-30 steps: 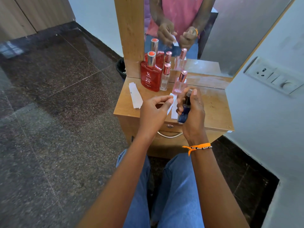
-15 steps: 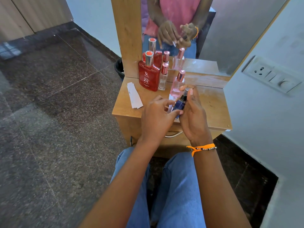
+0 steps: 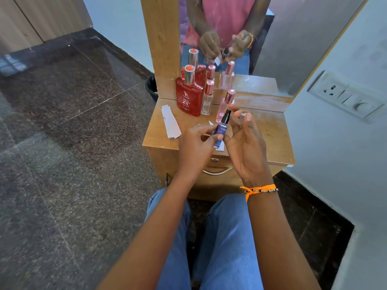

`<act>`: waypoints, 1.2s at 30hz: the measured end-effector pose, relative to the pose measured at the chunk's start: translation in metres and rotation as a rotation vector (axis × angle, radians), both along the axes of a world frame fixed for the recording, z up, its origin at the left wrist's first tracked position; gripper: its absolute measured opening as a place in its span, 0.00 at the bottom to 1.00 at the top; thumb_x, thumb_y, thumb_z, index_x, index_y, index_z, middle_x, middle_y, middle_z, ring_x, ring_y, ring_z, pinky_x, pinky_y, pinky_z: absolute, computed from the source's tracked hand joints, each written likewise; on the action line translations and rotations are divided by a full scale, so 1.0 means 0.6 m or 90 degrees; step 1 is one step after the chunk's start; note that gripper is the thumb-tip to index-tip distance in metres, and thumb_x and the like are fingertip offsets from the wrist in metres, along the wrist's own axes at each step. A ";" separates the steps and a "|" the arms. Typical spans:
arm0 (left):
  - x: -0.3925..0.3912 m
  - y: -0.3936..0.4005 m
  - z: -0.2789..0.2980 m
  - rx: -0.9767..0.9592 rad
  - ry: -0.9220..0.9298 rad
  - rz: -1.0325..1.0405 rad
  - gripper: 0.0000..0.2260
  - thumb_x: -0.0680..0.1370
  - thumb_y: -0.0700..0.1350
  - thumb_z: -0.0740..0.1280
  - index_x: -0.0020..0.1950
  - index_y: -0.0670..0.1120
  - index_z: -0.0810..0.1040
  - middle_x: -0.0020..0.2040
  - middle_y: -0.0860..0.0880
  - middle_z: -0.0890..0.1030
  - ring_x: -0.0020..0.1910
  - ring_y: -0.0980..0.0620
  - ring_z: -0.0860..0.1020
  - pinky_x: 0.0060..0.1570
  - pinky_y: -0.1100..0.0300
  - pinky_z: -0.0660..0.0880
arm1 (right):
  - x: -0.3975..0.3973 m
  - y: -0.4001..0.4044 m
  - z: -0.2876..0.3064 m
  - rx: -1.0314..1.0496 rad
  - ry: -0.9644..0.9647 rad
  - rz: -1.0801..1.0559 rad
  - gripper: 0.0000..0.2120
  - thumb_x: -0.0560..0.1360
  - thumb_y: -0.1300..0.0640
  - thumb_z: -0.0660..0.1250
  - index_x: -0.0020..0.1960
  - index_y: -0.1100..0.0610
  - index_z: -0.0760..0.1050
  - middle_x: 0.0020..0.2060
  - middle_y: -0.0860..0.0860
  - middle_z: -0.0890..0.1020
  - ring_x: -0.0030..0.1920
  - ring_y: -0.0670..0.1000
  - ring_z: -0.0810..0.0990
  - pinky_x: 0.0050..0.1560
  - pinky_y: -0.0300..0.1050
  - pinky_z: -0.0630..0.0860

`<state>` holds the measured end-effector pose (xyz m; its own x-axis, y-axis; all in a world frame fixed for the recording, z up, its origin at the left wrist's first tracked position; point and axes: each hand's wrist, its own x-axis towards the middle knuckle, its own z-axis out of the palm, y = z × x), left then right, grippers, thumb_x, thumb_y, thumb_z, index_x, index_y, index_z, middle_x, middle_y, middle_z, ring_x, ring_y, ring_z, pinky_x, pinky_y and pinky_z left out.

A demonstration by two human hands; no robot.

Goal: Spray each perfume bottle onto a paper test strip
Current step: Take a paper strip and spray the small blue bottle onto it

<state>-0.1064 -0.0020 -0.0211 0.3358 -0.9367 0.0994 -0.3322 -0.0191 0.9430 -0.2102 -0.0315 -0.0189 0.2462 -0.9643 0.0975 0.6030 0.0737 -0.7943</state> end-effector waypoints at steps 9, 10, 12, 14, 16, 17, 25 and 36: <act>0.001 0.000 0.002 0.041 0.116 0.016 0.10 0.72 0.43 0.72 0.53 0.50 0.81 0.49 0.52 0.84 0.50 0.55 0.81 0.53 0.52 0.79 | -0.007 -0.005 0.007 0.273 0.014 -0.138 0.14 0.77 0.68 0.52 0.39 0.57 0.71 0.32 0.51 0.71 0.36 0.47 0.69 0.41 0.39 0.70; 0.000 0.000 0.003 0.038 0.113 0.018 0.11 0.71 0.43 0.73 0.53 0.49 0.81 0.49 0.51 0.84 0.49 0.55 0.81 0.52 0.52 0.79 | -0.008 -0.002 0.008 0.267 0.037 -0.132 0.14 0.76 0.69 0.52 0.37 0.57 0.69 0.31 0.50 0.69 0.35 0.47 0.67 0.40 0.39 0.69; -0.002 -0.001 0.006 0.029 0.110 0.028 0.11 0.71 0.43 0.73 0.53 0.49 0.82 0.48 0.51 0.84 0.48 0.55 0.82 0.50 0.55 0.79 | -0.005 0.004 0.012 0.213 0.106 -0.131 0.13 0.77 0.68 0.53 0.38 0.56 0.68 0.31 0.48 0.68 0.34 0.45 0.68 0.41 0.38 0.71; -0.004 -0.001 0.009 0.016 0.101 0.037 0.11 0.70 0.44 0.74 0.52 0.48 0.82 0.46 0.52 0.84 0.45 0.57 0.82 0.46 0.62 0.79 | -0.003 0.008 0.008 0.108 0.222 -0.131 0.07 0.79 0.64 0.59 0.44 0.56 0.69 0.36 0.49 0.72 0.37 0.43 0.75 0.46 0.40 0.76; -0.006 0.000 0.012 -0.004 0.079 0.046 0.11 0.70 0.43 0.74 0.52 0.48 0.83 0.44 0.54 0.84 0.42 0.60 0.81 0.41 0.71 0.77 | -0.002 0.007 0.001 0.025 0.310 -0.128 0.04 0.76 0.58 0.67 0.49 0.54 0.72 0.41 0.54 0.72 0.44 0.51 0.77 0.52 0.48 0.78; -0.007 0.001 0.013 -0.015 0.068 0.050 0.11 0.70 0.42 0.74 0.52 0.48 0.83 0.43 0.54 0.83 0.42 0.60 0.81 0.39 0.72 0.76 | -0.003 0.006 -0.002 0.003 0.349 -0.132 0.08 0.73 0.55 0.70 0.50 0.52 0.74 0.40 0.55 0.72 0.45 0.55 0.75 0.52 0.52 0.78; -0.004 0.003 0.016 -0.019 0.043 -0.016 0.13 0.70 0.42 0.74 0.54 0.47 0.82 0.47 0.52 0.83 0.45 0.58 0.81 0.43 0.71 0.76 | -0.016 0.000 -0.004 0.034 0.372 -0.137 0.06 0.78 0.64 0.63 0.47 0.54 0.75 0.43 0.55 0.80 0.42 0.48 0.81 0.43 0.44 0.80; 0.005 -0.011 0.015 0.065 0.248 -0.021 0.10 0.73 0.39 0.70 0.51 0.52 0.78 0.44 0.52 0.82 0.47 0.55 0.80 0.42 0.65 0.77 | -0.029 -0.005 -0.029 -0.103 0.562 -0.170 0.05 0.78 0.61 0.64 0.51 0.53 0.70 0.42 0.47 0.74 0.38 0.44 0.74 0.37 0.42 0.76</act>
<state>-0.1034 -0.0086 -0.0119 0.2989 -0.9463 -0.1234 0.0470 -0.1146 0.9923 -0.2278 -0.0344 -0.0363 0.0672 -0.9906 0.1190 -0.2419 -0.1319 -0.9613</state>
